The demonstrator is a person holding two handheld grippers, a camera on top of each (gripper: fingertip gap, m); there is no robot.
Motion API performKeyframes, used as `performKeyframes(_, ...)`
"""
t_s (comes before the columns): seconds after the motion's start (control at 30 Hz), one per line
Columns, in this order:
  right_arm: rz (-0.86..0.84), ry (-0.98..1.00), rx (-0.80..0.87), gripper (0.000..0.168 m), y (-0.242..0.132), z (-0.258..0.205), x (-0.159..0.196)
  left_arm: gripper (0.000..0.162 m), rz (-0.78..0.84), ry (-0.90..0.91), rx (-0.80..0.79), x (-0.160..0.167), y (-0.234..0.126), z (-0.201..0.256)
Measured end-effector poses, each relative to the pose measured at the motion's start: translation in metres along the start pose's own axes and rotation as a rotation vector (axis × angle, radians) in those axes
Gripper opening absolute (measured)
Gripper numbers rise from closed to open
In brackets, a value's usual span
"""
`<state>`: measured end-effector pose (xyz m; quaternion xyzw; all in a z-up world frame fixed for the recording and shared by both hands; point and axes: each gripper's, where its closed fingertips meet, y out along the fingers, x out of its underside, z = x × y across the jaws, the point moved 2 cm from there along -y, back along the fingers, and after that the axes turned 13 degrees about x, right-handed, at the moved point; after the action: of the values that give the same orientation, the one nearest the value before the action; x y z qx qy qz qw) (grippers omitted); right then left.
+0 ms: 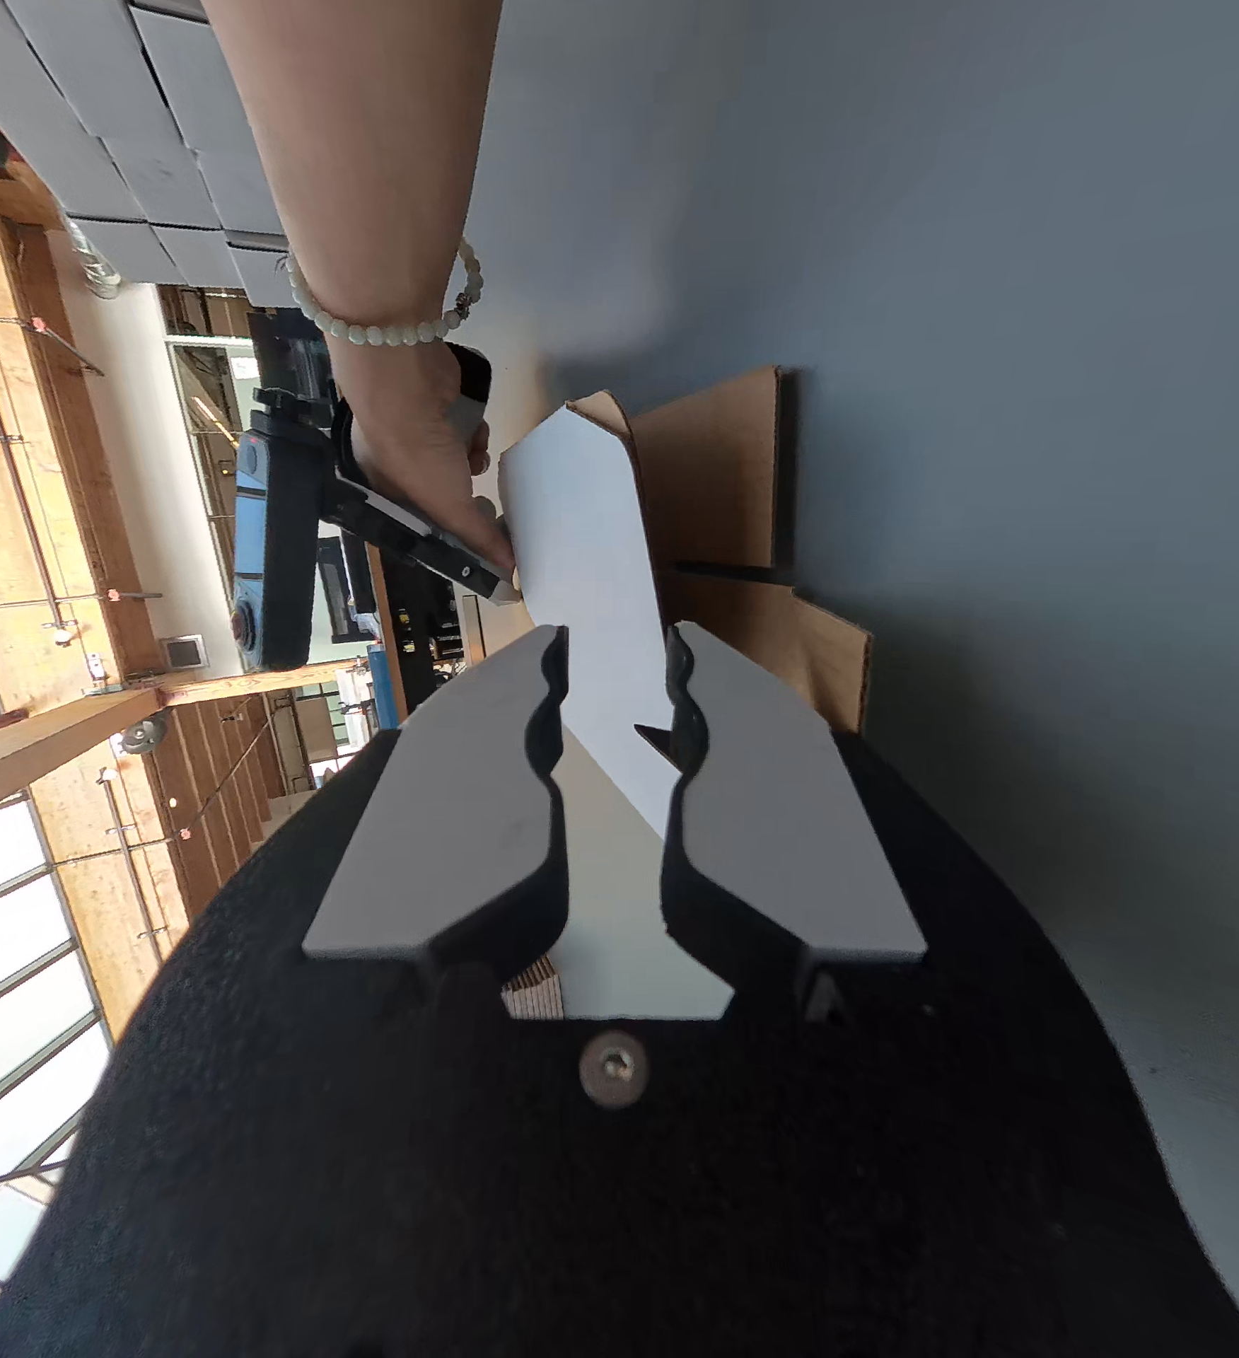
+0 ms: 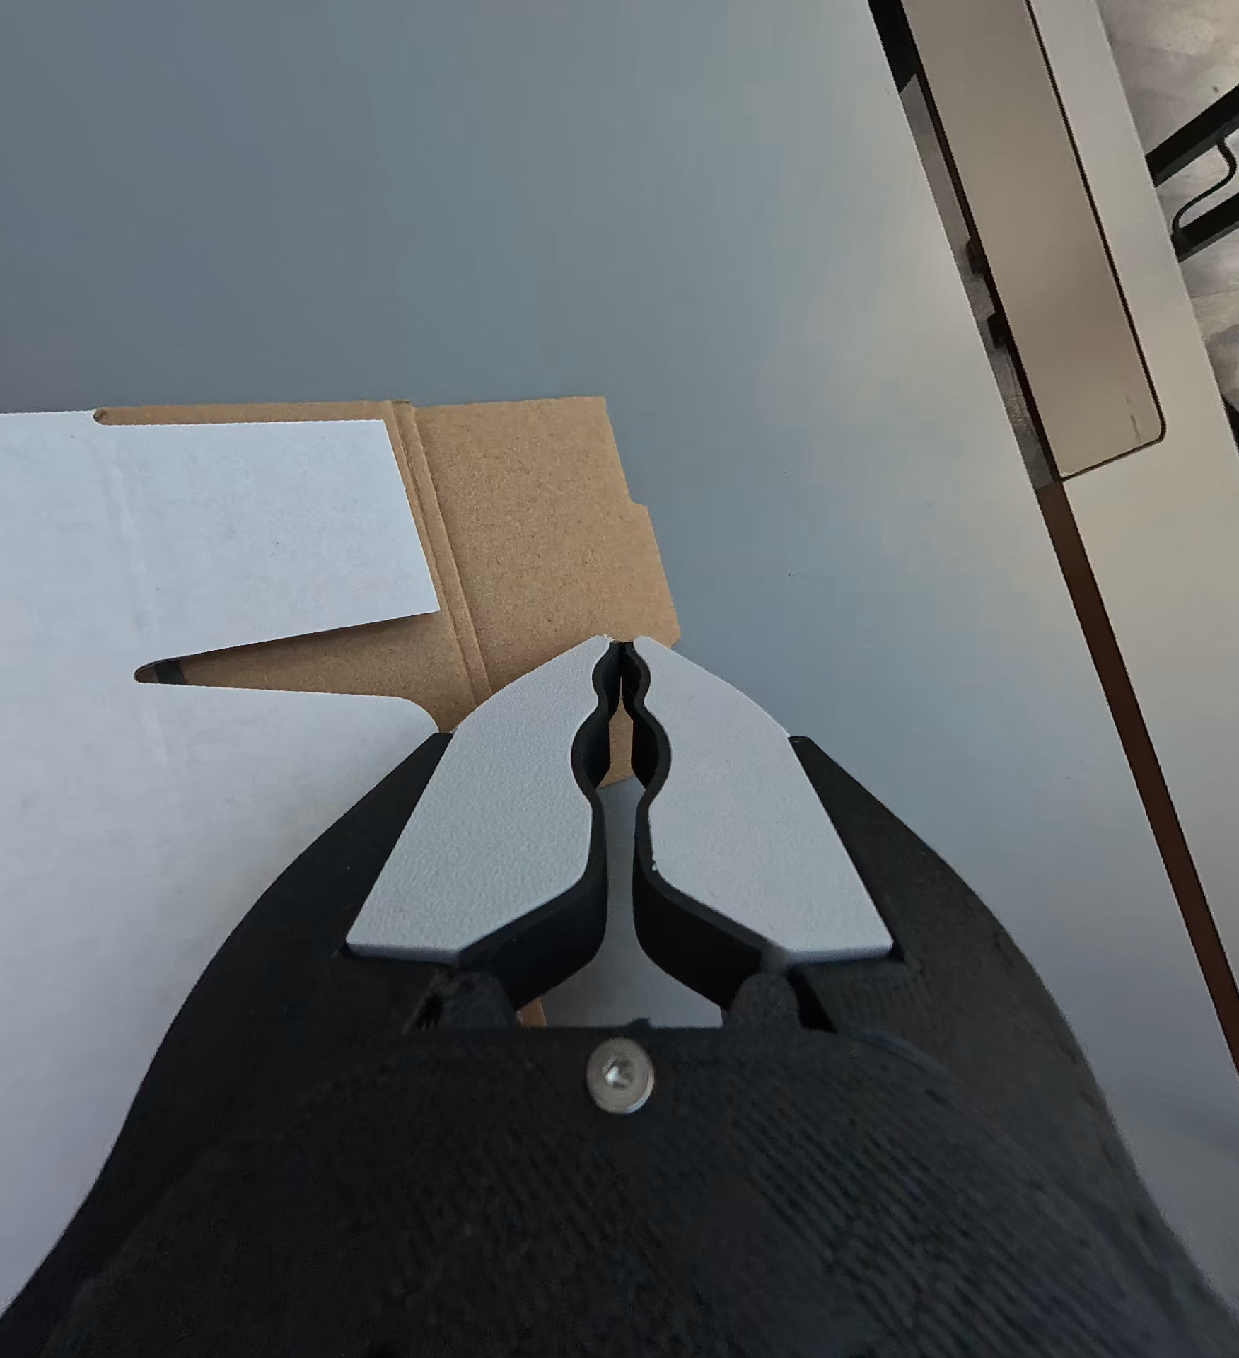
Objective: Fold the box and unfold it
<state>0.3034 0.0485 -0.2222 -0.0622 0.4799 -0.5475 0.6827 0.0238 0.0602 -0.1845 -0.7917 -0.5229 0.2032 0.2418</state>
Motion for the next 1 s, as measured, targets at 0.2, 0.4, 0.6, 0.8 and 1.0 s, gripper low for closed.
performKeyframes(0.2,0.005,0.066,-0.059,0.0,0.0,0.001,0.001,0.002,-0.04,-0.021,-0.133,0.008,-0.005,0.002)
performKeyframes(0.4,0.16,0.286,-0.193,0.001,-0.017,0.016,-0.006,0.001,-0.021,-0.231,-0.125,0.023,-0.002,0.008)
performKeyframes(0.6,0.452,0.602,0.004,0.0,-0.091,0.089,-0.016,0.001,0.072,-0.385,-0.152,0.031,-0.008,0.001)
performKeyframes(0.8,0.322,0.532,0.127,0.0,-0.146,0.056,0.014,0.0,0.181,-0.598,-0.226,0.038,-0.018,-0.022)
performKeyframes(1.0,0.147,0.029,-0.092,0.0,-0.12,-0.076,0.015,0.0,0.379,-1.074,-0.226,0.054,-0.029,-0.041)
